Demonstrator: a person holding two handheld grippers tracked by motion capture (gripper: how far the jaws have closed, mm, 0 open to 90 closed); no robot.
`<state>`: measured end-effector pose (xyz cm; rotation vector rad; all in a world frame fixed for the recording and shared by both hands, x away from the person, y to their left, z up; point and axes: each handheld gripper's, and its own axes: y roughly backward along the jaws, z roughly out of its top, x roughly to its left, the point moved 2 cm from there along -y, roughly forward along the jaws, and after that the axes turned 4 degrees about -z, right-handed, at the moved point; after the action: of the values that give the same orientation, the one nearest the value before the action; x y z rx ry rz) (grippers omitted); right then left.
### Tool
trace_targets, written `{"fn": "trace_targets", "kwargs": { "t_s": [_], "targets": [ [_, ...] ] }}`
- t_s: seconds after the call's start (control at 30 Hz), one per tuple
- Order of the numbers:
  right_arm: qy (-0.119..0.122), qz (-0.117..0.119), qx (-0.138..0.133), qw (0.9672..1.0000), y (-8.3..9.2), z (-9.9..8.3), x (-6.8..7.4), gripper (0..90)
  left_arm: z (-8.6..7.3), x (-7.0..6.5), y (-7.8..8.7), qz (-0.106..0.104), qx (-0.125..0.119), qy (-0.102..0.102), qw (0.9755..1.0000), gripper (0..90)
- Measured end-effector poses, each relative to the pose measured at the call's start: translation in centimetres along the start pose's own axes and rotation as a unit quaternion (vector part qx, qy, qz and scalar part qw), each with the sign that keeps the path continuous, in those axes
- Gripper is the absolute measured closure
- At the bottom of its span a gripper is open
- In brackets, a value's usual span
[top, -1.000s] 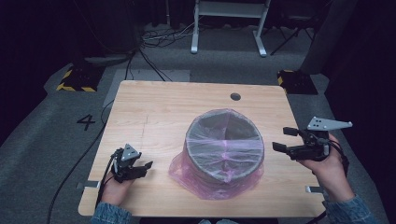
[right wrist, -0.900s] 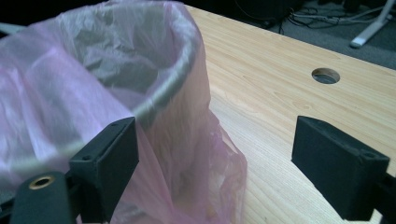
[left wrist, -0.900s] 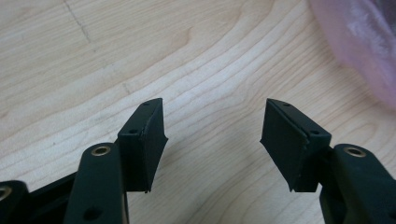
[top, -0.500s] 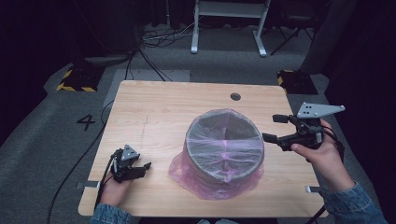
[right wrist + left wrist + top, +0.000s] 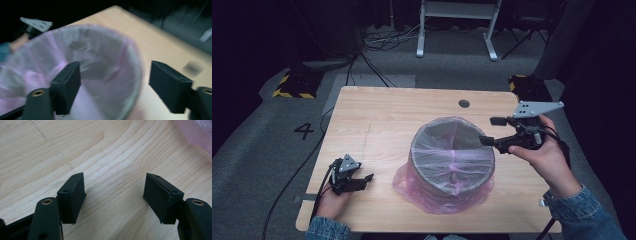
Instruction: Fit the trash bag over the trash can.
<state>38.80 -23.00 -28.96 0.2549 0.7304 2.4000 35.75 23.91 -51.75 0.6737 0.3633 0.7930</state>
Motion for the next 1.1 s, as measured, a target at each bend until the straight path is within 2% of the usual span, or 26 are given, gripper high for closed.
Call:
{"fn": "trace_targets", "kwargs": {
  "t_s": [0.03,0.1,0.13,0.2,0.5,0.67,0.77,0.83,0.87,0.93,0.97,1.1],
  "targets": [
    [-0.027,0.008,0.002,0.9996,-0.3,0.1,0.1,22.4,0.0,0.0,0.0,0.0,0.0,0.0,1.0,33.4],
    [-0.006,0.008,-0.018,0.9998,-0.7,0.6,0.4,28.1,0.0,0.0,0.0,0.0,0.0,0.0,1.0,33.4],
    [0.009,0.014,-0.01,0.9998,-1.0,0.9,0.7,28.5,0.0,0.0,0.0,0.0,0.0,0.0,1.0,33.4],
    [0.011,0.015,-0.01,0.9998,-1.7,1.4,1.0,22.9,0.0,0.0,0.0,0.0,0.0,0.0,1.0,33.3],
    [0.044,0.039,0.003,0.9983,-4.9,3.4,3.4,22.1,0.0,0.0,0.0,0.0,0.0,0.0,1.0,33.4],
    [0.068,0.043,0.016,0.9966,-6.7,3.6,4.5,20.6,0.0,0.0,0.0,0.0,0.0,-0.001,1.0,33.4],
    [0.07,0.053,0.022,0.9959,-7.6,3.6,5.0,22.2,0.0,0.0,0.0,0.0,0.0,-0.001,1.0,33.3],
    [0.072,0.063,0.032,0.9949,-8.2,3.4,5.4,33.7,0.0,0.0,0.0,0.0,0.0,-0.001,1.0,33.4],
    [0.069,0.081,0.04,0.9935,-8.5,3.3,5.7,41.4,0.0,0.0,0.0,0.0,0.0,0.0,1.0,33.4],
    [0.067,0.102,0.051,0.9912,-8.9,3.0,6.2,50.5,0.0,0.0,0.0,0.0,0.0,0.0,1.0,33.3],
    [0.078,0.112,0.059,0.9888,-9.1,2.9,6.6,57.9,0.0,0.0,0.0,0.001,0.0,0.0,1.0,33.3],
    [0.112,0.128,0.077,0.9824,-9.6,2.6,7.4,76.8,0.0,-0.1,0.0,0.001,0.001,0.003,1.0,33.3]
  ]
}}
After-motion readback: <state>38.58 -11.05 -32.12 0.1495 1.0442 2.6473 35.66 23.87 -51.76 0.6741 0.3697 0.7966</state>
